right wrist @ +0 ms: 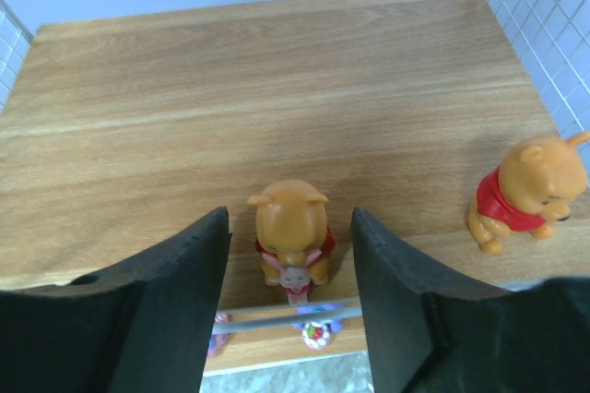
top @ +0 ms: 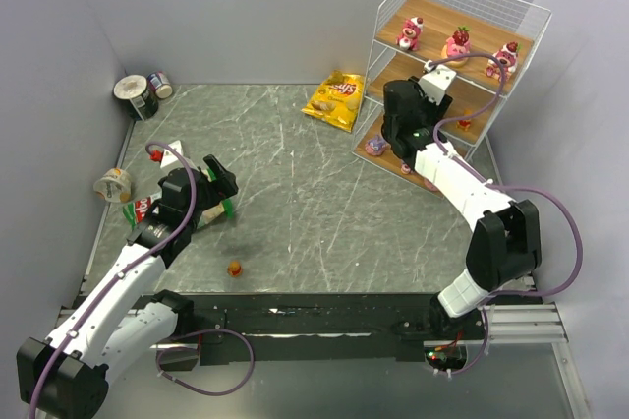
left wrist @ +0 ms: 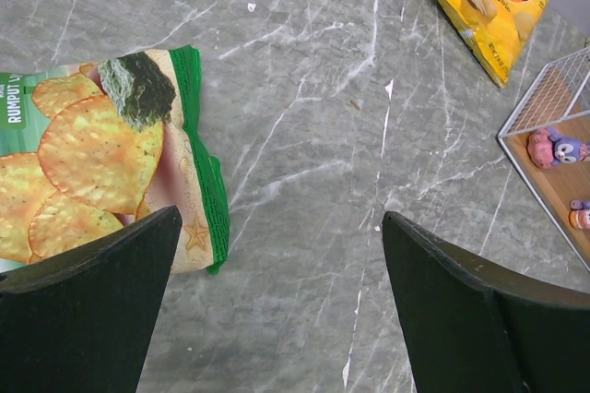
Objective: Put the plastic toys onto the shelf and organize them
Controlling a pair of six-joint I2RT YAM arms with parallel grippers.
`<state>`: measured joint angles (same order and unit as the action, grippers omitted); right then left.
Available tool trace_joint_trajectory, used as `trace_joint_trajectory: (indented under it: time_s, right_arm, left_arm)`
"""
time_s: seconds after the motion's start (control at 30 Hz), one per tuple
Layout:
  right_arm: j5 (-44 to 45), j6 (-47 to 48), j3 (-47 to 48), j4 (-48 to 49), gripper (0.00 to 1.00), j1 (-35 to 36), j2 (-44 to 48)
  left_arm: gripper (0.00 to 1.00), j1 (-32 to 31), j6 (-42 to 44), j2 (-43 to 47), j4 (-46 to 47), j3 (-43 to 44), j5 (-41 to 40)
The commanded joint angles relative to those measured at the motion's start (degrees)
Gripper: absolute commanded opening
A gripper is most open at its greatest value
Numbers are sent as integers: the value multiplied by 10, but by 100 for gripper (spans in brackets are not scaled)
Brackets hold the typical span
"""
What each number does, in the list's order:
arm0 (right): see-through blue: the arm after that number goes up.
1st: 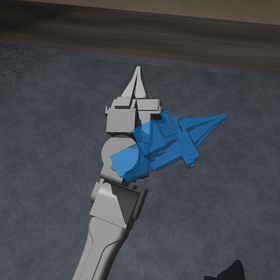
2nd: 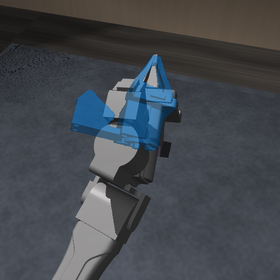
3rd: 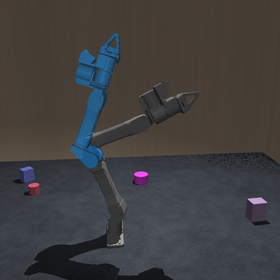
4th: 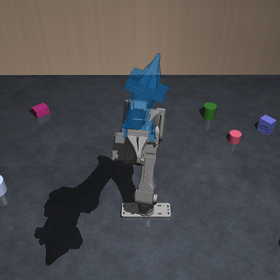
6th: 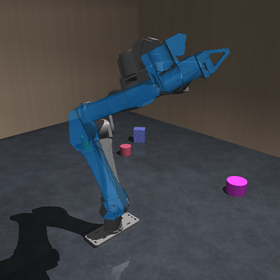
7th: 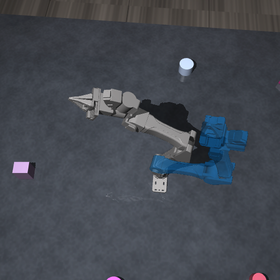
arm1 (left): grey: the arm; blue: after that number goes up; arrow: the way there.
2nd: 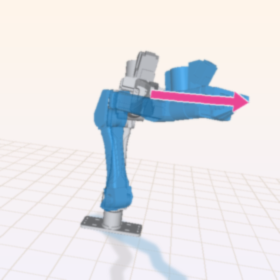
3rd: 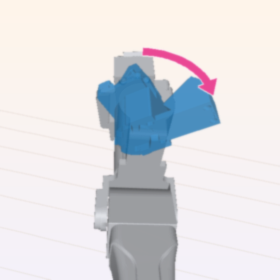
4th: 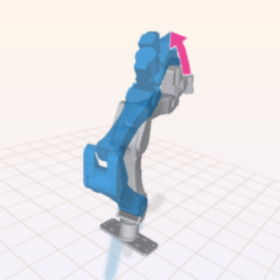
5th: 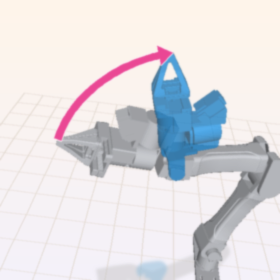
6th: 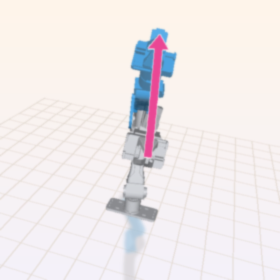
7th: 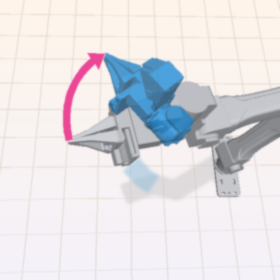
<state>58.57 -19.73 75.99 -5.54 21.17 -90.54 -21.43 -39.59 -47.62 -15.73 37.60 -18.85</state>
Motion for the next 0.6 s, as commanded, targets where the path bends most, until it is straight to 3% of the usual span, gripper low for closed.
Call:
trace_joint_trajectory:
  time_s: [0.0, 0.17, 0.57]
  right_arm:
    - [-16, 14, -23, -4, 67, -13, 28]
    - [-36, 31, -61, 30, 72, -3, 69]
    - [-39, -13, -83, -25, 77, 35, 135]
  left_arm:
    - [96, 3, 9, 1, 21, -1, 9]
    - [96, 4, 9, 3, 20, -1, 12]
    - [96, 4, 9, 45, 15, -8, 10]
